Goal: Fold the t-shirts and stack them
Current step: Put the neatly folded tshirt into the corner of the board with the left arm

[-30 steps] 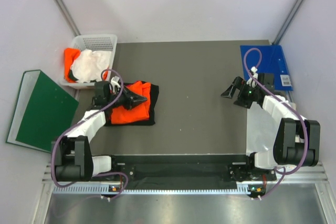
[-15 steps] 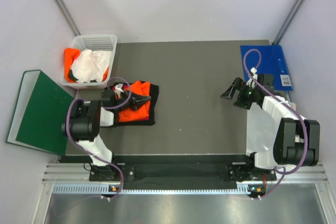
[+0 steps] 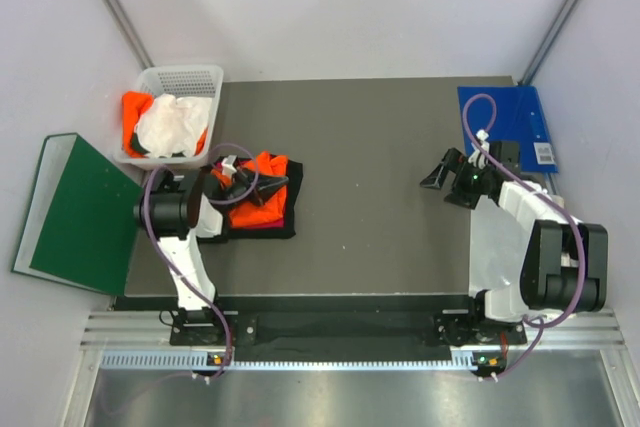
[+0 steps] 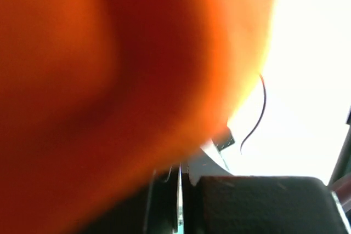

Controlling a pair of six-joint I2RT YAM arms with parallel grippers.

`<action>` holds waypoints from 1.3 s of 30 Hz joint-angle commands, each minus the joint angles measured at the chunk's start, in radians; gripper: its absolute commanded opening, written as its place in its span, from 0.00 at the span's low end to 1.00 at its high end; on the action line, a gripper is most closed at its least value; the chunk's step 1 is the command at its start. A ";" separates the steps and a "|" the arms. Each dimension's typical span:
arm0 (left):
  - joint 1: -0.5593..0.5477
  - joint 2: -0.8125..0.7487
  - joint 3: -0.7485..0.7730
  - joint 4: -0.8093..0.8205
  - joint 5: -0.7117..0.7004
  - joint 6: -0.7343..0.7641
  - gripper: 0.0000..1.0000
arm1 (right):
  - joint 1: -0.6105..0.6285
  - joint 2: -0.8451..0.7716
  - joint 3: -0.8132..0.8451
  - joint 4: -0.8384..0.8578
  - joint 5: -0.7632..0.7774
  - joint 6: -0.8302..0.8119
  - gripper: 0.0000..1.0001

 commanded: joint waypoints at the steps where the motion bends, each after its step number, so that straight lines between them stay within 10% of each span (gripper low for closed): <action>1: -0.008 -0.213 0.058 -0.522 0.035 0.299 0.00 | -0.006 0.026 0.054 0.036 -0.013 0.002 0.99; 6: -0.094 -0.544 0.432 -1.591 -0.233 0.953 0.00 | -0.006 0.043 0.063 0.042 -0.016 0.002 1.00; 15: -0.253 -0.456 0.883 -2.250 -0.758 1.307 0.00 | -0.006 0.071 0.055 0.061 -0.024 0.008 1.00; 24: -0.453 -0.174 1.045 -2.370 -0.936 1.328 0.00 | -0.006 0.057 0.046 0.056 -0.027 0.000 1.00; 39: -0.416 0.236 1.524 -2.416 -0.910 1.325 0.00 | -0.008 0.031 0.012 0.038 -0.033 -0.019 1.00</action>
